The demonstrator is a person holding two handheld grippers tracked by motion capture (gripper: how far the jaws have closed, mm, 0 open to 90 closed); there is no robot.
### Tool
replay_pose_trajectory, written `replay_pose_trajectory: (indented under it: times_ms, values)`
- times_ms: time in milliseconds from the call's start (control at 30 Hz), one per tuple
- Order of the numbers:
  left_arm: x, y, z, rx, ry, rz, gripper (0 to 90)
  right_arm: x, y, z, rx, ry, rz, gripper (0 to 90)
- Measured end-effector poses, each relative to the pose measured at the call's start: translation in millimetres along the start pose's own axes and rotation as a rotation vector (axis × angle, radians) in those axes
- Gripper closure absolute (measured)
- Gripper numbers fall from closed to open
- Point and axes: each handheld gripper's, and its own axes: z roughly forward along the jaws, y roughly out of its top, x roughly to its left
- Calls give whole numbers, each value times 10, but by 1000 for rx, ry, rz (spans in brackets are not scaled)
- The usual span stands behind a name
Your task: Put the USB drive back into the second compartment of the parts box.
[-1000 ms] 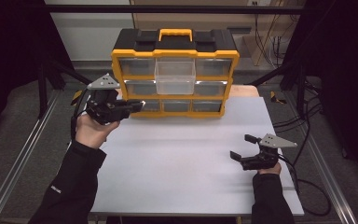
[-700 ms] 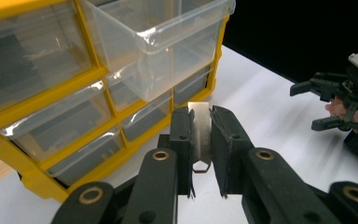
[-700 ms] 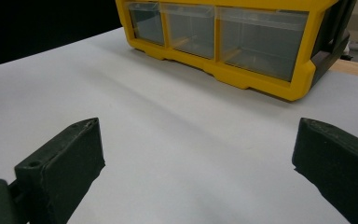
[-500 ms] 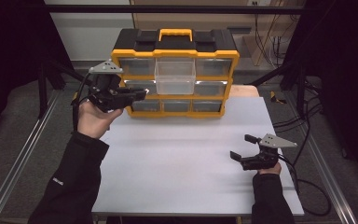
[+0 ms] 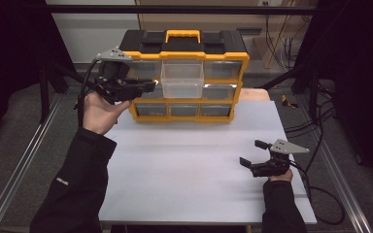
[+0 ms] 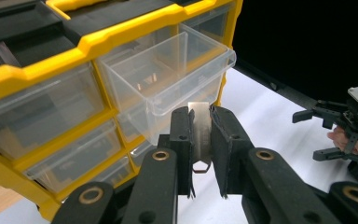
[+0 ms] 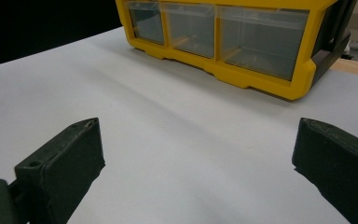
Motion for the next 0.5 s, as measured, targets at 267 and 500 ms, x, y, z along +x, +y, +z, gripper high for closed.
replay_pose_trajectory:
  times_ms: [267,500]
  values:
    - [-13,133,48,-3,8,-3,789,0,0,-2,0,-1,-1,22]
    - [25,202,142,2,19,-19,789,-2,-1,0,0,-1,-1,22]
